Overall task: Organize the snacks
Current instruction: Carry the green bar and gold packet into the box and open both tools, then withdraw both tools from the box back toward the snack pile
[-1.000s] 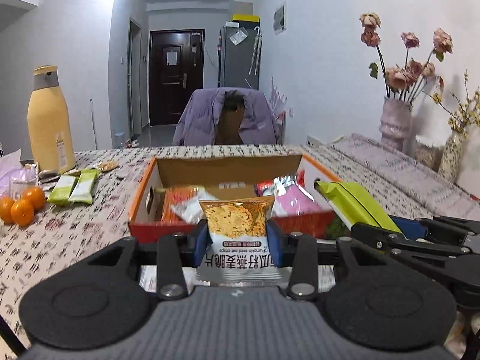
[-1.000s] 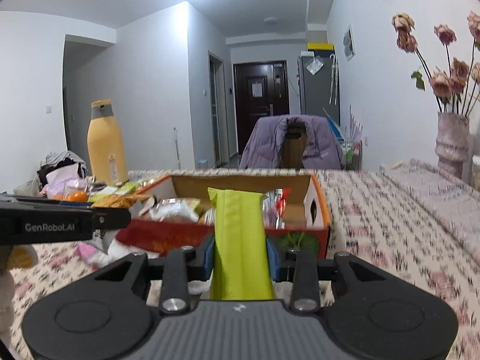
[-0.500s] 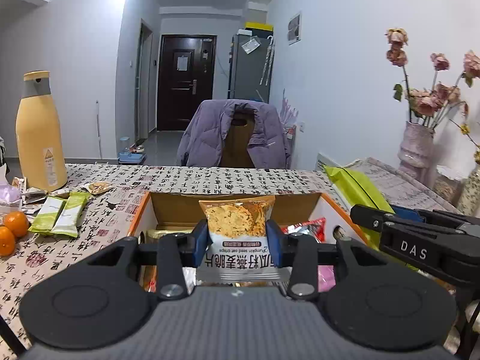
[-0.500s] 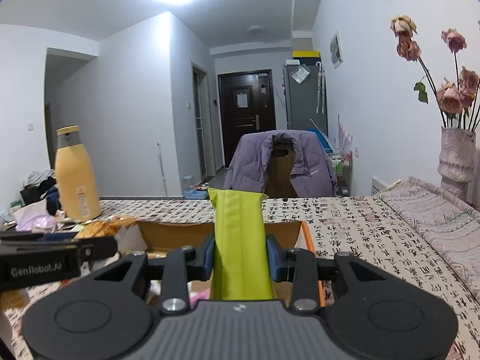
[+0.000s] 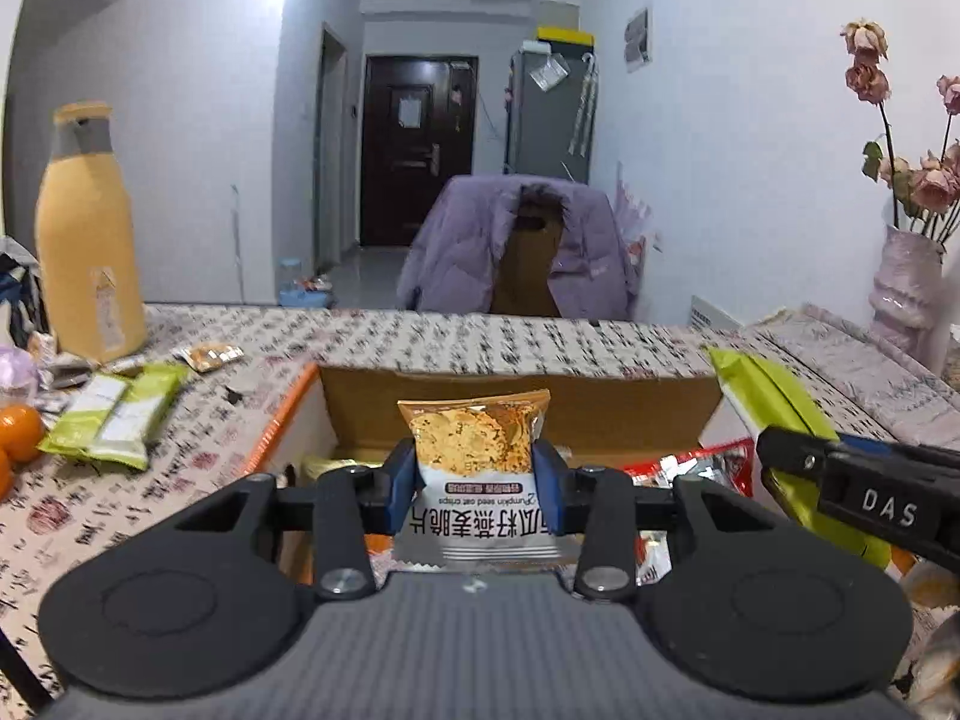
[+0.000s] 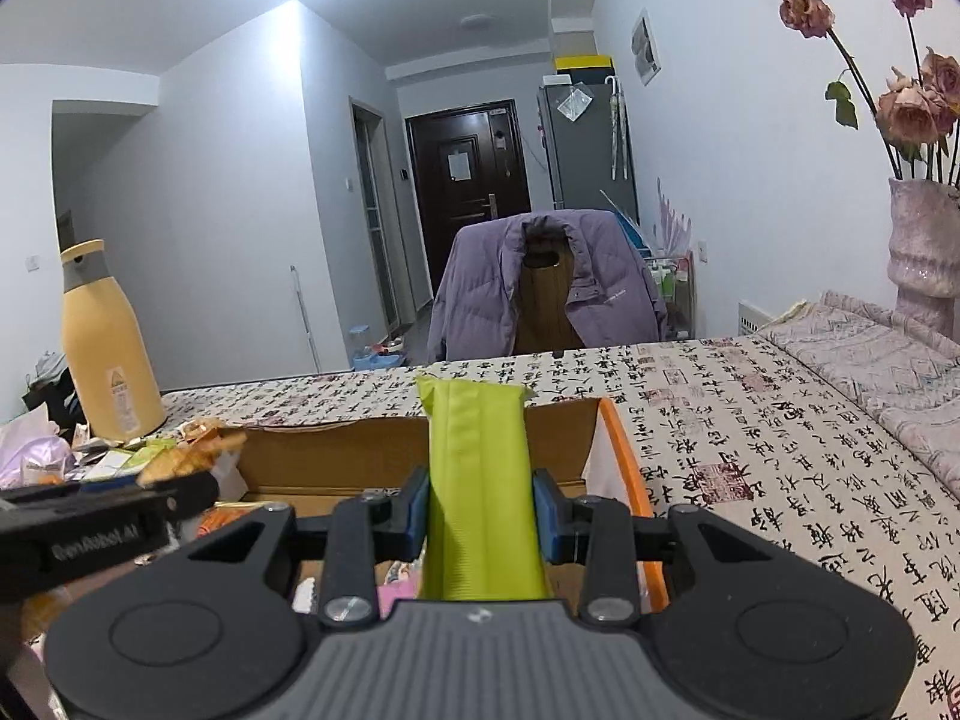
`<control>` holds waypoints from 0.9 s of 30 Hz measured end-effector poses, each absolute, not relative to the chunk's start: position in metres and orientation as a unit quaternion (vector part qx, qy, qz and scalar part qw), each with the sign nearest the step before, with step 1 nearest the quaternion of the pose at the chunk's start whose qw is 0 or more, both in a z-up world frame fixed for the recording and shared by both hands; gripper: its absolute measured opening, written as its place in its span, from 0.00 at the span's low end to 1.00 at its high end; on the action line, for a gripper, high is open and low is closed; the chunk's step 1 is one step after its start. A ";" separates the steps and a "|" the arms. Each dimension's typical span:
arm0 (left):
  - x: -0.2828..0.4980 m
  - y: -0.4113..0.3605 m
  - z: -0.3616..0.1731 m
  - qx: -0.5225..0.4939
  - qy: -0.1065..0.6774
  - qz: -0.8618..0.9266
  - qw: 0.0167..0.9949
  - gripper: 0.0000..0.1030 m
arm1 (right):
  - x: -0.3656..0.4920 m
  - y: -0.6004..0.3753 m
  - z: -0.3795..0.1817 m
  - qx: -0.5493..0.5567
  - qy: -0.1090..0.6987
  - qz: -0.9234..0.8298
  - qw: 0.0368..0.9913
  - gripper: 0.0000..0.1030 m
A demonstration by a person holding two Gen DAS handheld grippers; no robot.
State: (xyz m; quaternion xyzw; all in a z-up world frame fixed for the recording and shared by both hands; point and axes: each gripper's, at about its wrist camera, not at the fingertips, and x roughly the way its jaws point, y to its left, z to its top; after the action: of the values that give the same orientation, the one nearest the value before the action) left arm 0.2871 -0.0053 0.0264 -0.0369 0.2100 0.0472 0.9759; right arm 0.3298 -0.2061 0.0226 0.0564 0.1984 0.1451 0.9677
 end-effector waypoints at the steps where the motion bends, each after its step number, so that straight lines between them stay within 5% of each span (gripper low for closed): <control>1: 0.287 -0.005 0.025 -0.037 0.211 0.046 0.976 0.40 | 0.326 -0.204 0.022 0.055 0.197 0.145 0.968 0.33; 5: 0.286 -0.002 0.022 -0.041 0.207 0.050 0.976 0.45 | 0.322 -0.202 0.022 0.044 0.195 0.141 0.970 0.37; 7: 0.283 0.000 0.022 -0.044 0.197 0.065 0.977 0.77 | 0.321 -0.202 0.020 0.043 0.194 0.139 0.970 0.44; 9: 0.277 0.001 0.025 -0.051 0.178 0.075 0.980 0.97 | 0.321 -0.203 0.021 0.047 0.194 0.134 0.971 0.85; 10: 0.274 0.002 0.026 -0.053 0.169 0.078 0.981 1.00 | 0.319 -0.205 0.021 0.049 0.193 0.130 0.971 0.93; 13: 0.272 0.003 0.029 -0.053 0.157 0.084 0.983 1.00 | 0.316 -0.209 0.022 0.059 0.187 0.123 0.973 1.00; 27: 0.266 0.007 0.040 -0.085 0.160 0.084 0.980 1.00 | 0.318 -0.215 0.023 0.071 0.181 0.122 0.973 1.00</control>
State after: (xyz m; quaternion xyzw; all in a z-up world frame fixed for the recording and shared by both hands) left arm 0.2657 0.0067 0.0396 -0.0846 0.1596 0.0842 0.9799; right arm 0.3181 -0.2147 0.0225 0.0710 0.1812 0.1219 0.9733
